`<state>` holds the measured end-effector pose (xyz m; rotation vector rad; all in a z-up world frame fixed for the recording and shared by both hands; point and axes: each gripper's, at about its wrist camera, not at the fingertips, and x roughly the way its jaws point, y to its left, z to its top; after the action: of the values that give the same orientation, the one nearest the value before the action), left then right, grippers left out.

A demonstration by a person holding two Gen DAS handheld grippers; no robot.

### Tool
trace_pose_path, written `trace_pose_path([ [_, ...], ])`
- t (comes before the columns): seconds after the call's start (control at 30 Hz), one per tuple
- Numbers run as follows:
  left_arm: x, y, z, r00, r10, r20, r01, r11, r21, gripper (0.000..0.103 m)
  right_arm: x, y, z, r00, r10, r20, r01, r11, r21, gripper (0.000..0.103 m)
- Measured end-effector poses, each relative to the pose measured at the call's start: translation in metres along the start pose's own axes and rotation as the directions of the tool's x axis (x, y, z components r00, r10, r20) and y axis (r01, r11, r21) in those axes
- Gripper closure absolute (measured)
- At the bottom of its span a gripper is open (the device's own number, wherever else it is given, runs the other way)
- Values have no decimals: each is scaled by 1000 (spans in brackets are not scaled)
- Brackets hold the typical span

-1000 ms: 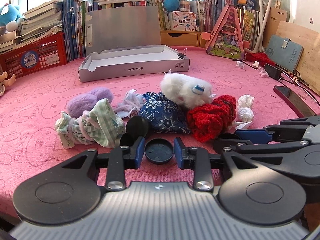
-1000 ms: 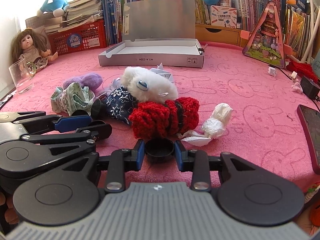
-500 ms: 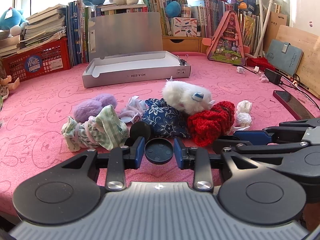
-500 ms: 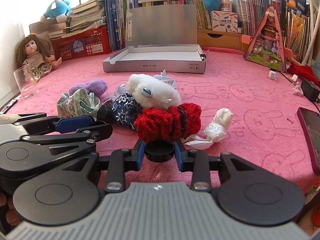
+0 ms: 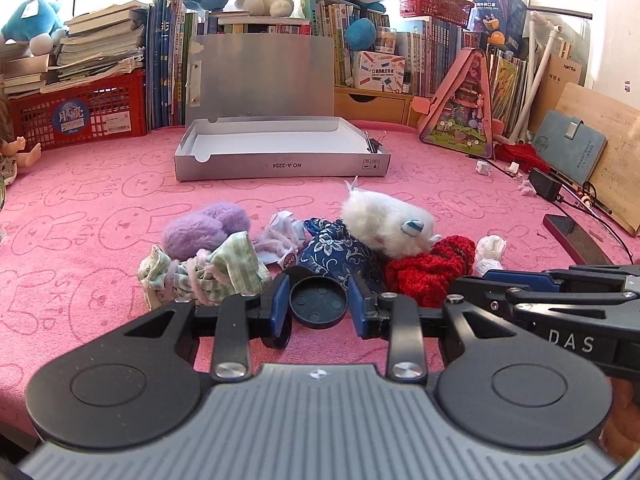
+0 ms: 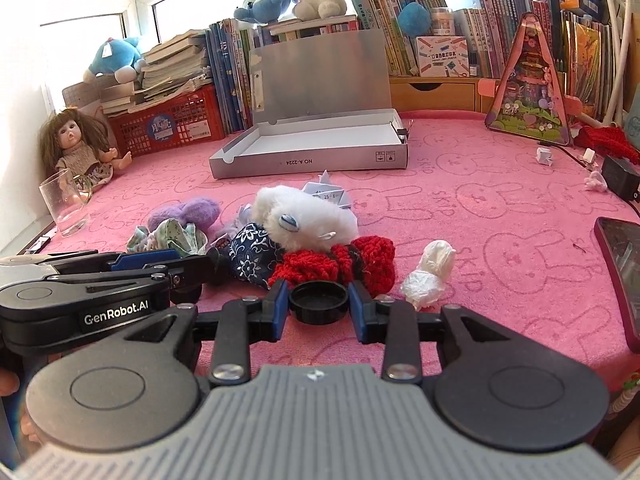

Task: Organize objects
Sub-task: 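Lift and carry both black lids over the open white box with both tools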

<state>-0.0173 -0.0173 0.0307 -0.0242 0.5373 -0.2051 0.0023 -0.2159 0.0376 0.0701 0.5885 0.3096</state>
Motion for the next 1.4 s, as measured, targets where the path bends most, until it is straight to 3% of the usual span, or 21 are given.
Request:
trace_pose_path([
  [0.23, -1, 4, 21, 999, -10, 32, 11, 1000, -28, 66, 1, -3, 18, 998, -17, 63, 18, 1000, -21, 64],
  [0.6, 21, 31, 57, 998, 52, 44, -49, 996, -69, 66, 29, -18, 59, 995, -34, 96, 36, 999, -12, 64],
  [1.0, 86, 65, 115, 997, 53, 51, -50, 997, -64, 66, 102, -46, 118, 1000, -17, 19, 16, 998, 59, 64],
  [1.2, 142, 86, 139, 998, 54, -41, -57, 994, -89, 66, 141, -61, 147, 999, -28, -40, 32, 996, 86, 64],
  [1.4, 181, 101, 166, 995, 68, -69, -76, 991, -111, 66, 178, -75, 171, 996, -4, -90, 17, 988, 151, 64],
])
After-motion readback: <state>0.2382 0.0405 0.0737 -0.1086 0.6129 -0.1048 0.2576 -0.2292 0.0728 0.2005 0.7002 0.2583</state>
